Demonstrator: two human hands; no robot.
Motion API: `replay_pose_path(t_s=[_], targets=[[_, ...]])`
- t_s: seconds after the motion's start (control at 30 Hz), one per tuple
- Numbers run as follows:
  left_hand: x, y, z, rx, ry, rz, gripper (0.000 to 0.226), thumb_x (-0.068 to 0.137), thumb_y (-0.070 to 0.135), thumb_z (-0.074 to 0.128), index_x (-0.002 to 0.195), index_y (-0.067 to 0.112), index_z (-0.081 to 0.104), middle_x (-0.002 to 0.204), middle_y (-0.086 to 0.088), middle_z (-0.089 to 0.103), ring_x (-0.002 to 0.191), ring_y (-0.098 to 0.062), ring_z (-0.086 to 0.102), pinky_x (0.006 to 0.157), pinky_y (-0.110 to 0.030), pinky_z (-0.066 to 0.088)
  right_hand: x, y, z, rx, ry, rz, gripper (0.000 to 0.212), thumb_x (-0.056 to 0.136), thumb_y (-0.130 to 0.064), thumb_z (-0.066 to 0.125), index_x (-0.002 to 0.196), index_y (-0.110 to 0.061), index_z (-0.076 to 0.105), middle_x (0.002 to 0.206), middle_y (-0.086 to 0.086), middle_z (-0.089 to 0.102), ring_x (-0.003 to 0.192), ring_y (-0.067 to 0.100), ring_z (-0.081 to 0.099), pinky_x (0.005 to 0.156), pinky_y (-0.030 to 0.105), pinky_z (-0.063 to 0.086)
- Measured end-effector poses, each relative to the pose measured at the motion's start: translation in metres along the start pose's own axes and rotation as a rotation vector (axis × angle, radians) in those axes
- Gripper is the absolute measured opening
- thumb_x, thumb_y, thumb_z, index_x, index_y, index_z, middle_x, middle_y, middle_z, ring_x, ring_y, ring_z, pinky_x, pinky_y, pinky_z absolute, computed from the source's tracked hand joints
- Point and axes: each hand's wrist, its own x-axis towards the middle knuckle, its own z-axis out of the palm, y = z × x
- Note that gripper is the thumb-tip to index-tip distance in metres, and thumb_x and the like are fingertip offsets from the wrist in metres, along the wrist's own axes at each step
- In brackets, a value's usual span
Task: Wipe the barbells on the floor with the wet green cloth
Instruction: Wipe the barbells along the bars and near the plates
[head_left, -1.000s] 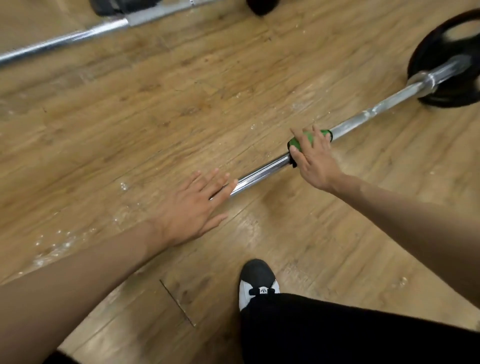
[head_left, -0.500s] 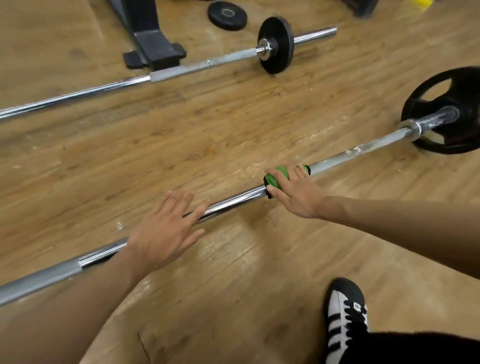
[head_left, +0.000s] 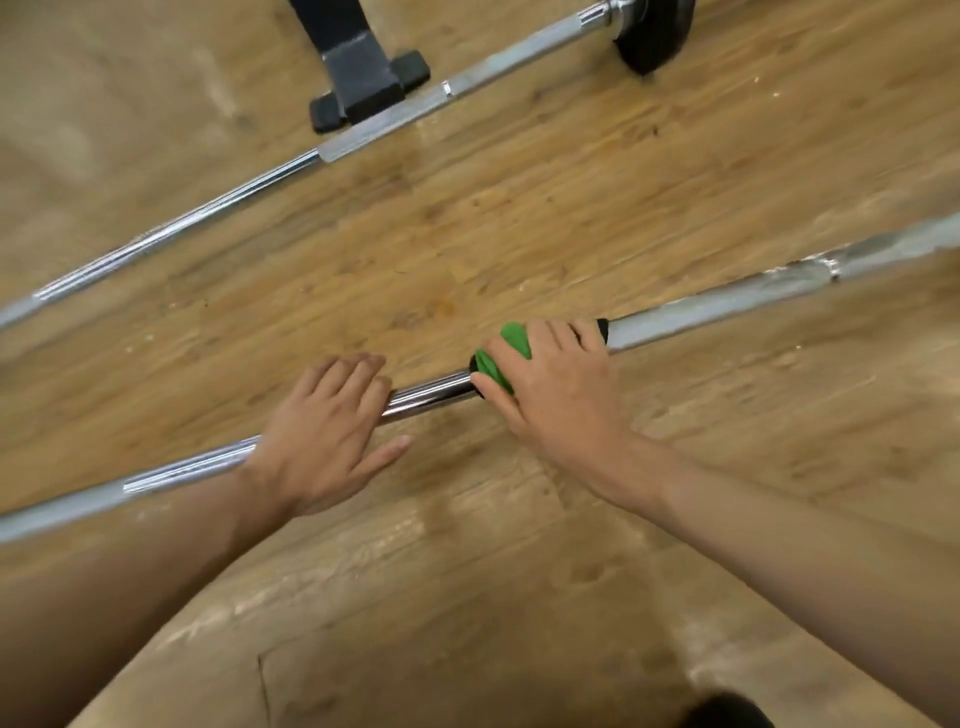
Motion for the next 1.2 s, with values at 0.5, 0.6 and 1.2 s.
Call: replay_pose_path(t_s=[0.5, 0.6, 1.2], targets=[[0.095, 0.003, -0.04, -0.081, 0.074, 0.333, 0.079, 0.108, 0.064, 0.014, 0.125, 0.004, 0.062, 0.144, -0.022, 0.054, 0.119, -0.037, 0.058, 0.109, -0.046, 0.038, 0.016, 0.033, 0.001, 0.065, 0.026, -0.035, 0.024, 0.106, -0.028, 0.046, 0.117, -0.018, 0.065, 0.088, 0.008, 0.052, 0.081, 0.031, 0.047, 0.08, 0.043, 0.038], [0.104, 0.005, -0.03, -0.219, 0.048, 0.341, 0.086, 0.105, 0.07, 0.016, 0.153, 0.002, 0.038, 0.168, -0.022, 0.023, 0.139, -0.039, 0.045, 0.116, -0.05, 0.039, 0.008, 0.077, -0.013, -0.004, 0.03, 0.008, 0.027, 0.106, -0.028, 0.043, 0.118, -0.017, 0.064, 0.089, 0.011, 0.052, 0.083, 0.033, 0.048, 0.085, 0.047, 0.041], [0.117, 0.03, -0.012, -0.485, 0.226, 0.608, 0.109, 0.095, 0.081, 0.041, 0.165, 0.003, 0.009, 0.168, -0.016, 0.02, 0.159, -0.005, -0.002, 0.127, -0.024, 0.0, -0.009, 0.074, -0.014, -0.011, 0.099, 0.213, 0.029, 0.106, -0.035, 0.05, 0.106, -0.015, 0.071, 0.094, 0.013, 0.057, 0.091, 0.034, 0.052, 0.102, 0.048, 0.04]])
